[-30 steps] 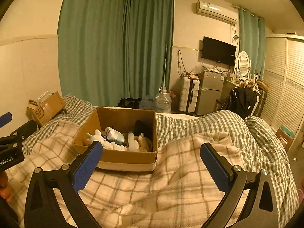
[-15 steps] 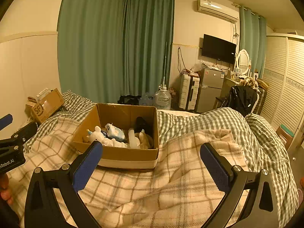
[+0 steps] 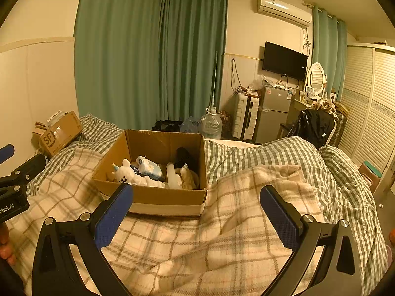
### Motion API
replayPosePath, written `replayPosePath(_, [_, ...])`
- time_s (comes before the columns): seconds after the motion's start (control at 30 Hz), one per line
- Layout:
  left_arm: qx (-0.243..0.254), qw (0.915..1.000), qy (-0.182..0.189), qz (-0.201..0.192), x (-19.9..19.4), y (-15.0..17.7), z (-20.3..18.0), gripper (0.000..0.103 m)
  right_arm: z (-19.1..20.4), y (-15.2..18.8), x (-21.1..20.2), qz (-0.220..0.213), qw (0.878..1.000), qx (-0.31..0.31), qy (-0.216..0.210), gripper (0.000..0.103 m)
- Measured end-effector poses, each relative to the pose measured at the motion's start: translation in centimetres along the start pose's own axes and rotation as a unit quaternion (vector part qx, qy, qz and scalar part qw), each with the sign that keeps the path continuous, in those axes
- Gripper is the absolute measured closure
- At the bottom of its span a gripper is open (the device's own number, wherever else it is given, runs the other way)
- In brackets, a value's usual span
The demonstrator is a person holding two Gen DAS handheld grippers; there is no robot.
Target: Organize objects
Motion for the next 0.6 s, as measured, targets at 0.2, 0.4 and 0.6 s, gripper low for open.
replayPosePath(0.2, [0.002,1.0,0.001,0.001,-0.03,0.04,-0.01,0.0,0.12,0.17,0.13,0.001,1.0,0.0,0.0,0.0])
replayPosePath(0.4, [0.001,1.0,0.001,0.003,0.11,0.05,0.05,0.0,0.28,0.44,0.3,0.004,1.0,0.0,-0.001,0.0])
replayPosePath(0.6, [-0.002,1.0,-0.001,0.003,0.15,0.05,0.12,0.0,0.44,0.52,0.39,0.006,1.0,-0.002,0.001,0.0])
Point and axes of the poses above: each gripper's, at about its wrist camera, not at the fingertips, and x roughly the way its jaws point, z to its left, y to its underside, the point moved 1 cm from there along x, roughly the way its jaws point, and after that the axes turned 1 degree about -z, right-handed, at the moved point
